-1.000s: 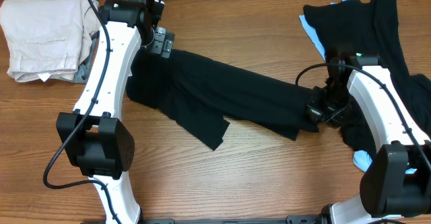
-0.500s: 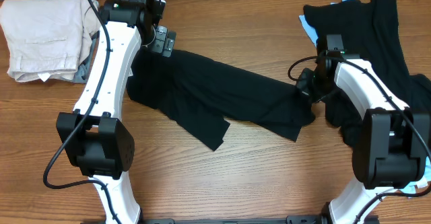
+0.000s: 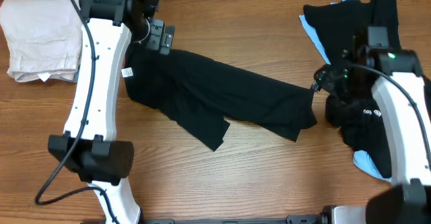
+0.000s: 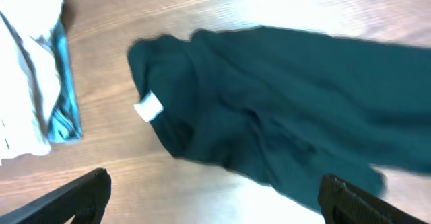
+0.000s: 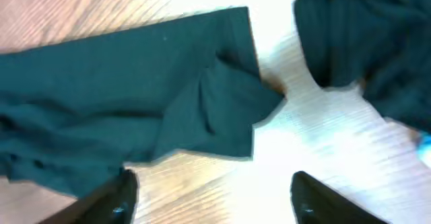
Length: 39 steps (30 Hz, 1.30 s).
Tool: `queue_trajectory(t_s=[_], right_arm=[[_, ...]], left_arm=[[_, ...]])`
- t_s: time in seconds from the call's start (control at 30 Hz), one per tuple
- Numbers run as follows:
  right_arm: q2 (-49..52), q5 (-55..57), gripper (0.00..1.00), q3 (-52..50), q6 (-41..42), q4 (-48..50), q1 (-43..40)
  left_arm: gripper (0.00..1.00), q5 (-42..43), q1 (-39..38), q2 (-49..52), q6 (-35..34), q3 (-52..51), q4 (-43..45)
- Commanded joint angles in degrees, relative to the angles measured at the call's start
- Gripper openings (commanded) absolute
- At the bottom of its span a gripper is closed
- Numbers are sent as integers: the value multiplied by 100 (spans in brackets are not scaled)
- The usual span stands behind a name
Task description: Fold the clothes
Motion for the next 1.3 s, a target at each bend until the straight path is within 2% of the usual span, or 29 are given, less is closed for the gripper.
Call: queue_trajectory(t_s=[0.0, 0.07, 0.2, 0.37, 0.5, 0.57, 0.67, 0.77, 1.03, 1.07, 1.1, 1.23, 1.27], right_arm=[[-157, 262, 79, 63, 20, -286, -13], [-160, 310, 79, -166, 107, -205, -13], [-157, 431, 79, -962, 343, 483, -20], [-157, 457, 81, -2039, 426, 1545, -116], [-155, 542, 84, -2474, 424, 2212, -289], [-155, 546, 85, -2498, 422, 2271, -365], [-155, 546, 85, -2498, 422, 2297, -442], [-155, 544, 85, -2498, 422, 2297, -442], [-155, 542, 85, -2498, 422, 2343, -442], [-155, 542, 85, -2498, 424, 2354, -442], [-155, 540, 85, -2498, 424, 2363, -442], [-155, 514, 84, -2498, 431, 2347, -426], [-155, 511, 84, -2505, 431, 2341, -424]], left_arm=[[100, 629, -267, -179, -378, -57, -619], [100, 824, -431, -179, -415, -361, -769], [98, 863, -984, -179, -457, -1600, -509], [96, 831, -1646, -179, -754, -3346, 203], [93, 1034, -2024, -181, -1088, -4485, 1012], [91, 1019, -2229, -201, -883, -4833, 1340], [91, 308, -2763, -223, -533, -5558, 2135], [91, 249, -2979, -223, -380, -6054, 2796], [85, 197, -2986, -236, 553, -6076, 3202], [76, 96, -2981, -236, 557, -6028, 3202], [57, 59, -2979, -236, 557, -5960, 3171], [6, -345, -2914, -236, 175, -5637, 2916], [4, -382, -2909, -236, 168, -5486, 2785]])
